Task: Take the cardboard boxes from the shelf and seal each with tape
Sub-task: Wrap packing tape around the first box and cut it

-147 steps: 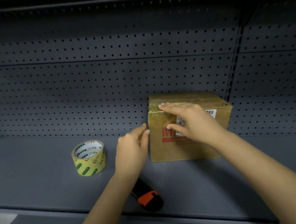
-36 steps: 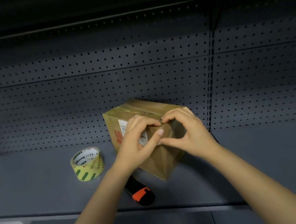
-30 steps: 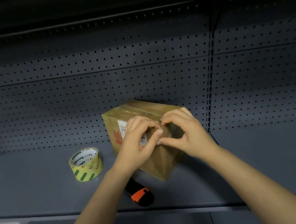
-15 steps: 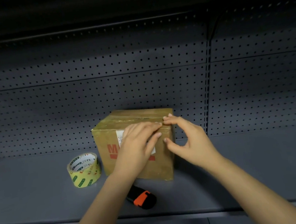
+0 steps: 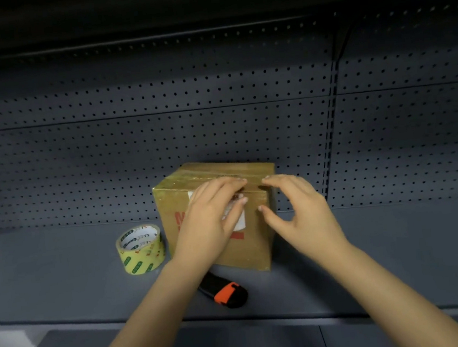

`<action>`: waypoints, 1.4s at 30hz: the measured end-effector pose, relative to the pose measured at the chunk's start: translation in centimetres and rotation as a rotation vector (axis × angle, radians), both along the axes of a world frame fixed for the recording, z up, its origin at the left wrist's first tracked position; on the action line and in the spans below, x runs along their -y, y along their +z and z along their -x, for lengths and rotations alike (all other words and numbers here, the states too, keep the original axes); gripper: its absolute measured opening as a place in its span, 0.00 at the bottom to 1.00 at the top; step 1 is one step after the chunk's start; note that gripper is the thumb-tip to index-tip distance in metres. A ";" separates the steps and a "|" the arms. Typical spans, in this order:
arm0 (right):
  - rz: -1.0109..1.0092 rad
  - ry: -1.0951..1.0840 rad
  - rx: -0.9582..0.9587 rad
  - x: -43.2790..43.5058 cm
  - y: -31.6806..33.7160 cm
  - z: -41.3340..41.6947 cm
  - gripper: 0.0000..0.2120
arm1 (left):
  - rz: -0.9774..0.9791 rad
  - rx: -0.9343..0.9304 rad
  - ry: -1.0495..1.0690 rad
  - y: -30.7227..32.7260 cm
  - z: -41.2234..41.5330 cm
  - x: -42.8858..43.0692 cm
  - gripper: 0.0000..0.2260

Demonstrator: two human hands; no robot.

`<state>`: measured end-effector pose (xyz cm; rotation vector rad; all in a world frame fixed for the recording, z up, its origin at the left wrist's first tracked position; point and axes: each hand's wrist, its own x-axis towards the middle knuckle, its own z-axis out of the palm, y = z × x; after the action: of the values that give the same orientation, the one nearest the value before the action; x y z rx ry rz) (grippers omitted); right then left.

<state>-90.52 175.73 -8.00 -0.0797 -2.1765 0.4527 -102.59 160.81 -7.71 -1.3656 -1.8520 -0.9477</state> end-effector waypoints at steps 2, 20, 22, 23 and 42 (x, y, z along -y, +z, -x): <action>-0.100 -0.007 -0.096 1.4 0.2 0.0 0.08 | 0.000 -0.016 0.053 -0.2 0.1 2.3 0.10; -0.148 -0.117 0.246 16.8 -4.5 10.7 0.04 | 0.373 0.087 0.054 -5.9 14.1 17.9 0.13; -0.106 -0.183 0.282 17.5 -4.9 11.0 0.04 | 0.417 0.089 0.007 -6.2 14.6 17.1 0.13; -0.092 -0.213 0.297 17.8 -5.1 11.1 0.04 | 0.446 0.093 -0.008 -6.4 14.8 16.6 0.14; 0.409 -0.082 0.150 22.4 -3.5 13.3 0.07 | 0.091 0.457 -0.288 -5.4 15.8 19.3 0.11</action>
<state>-103.78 153.36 -11.50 -0.4373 -2.1850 0.8624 -118.40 141.55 -13.14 -1.6011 -2.0796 -1.4360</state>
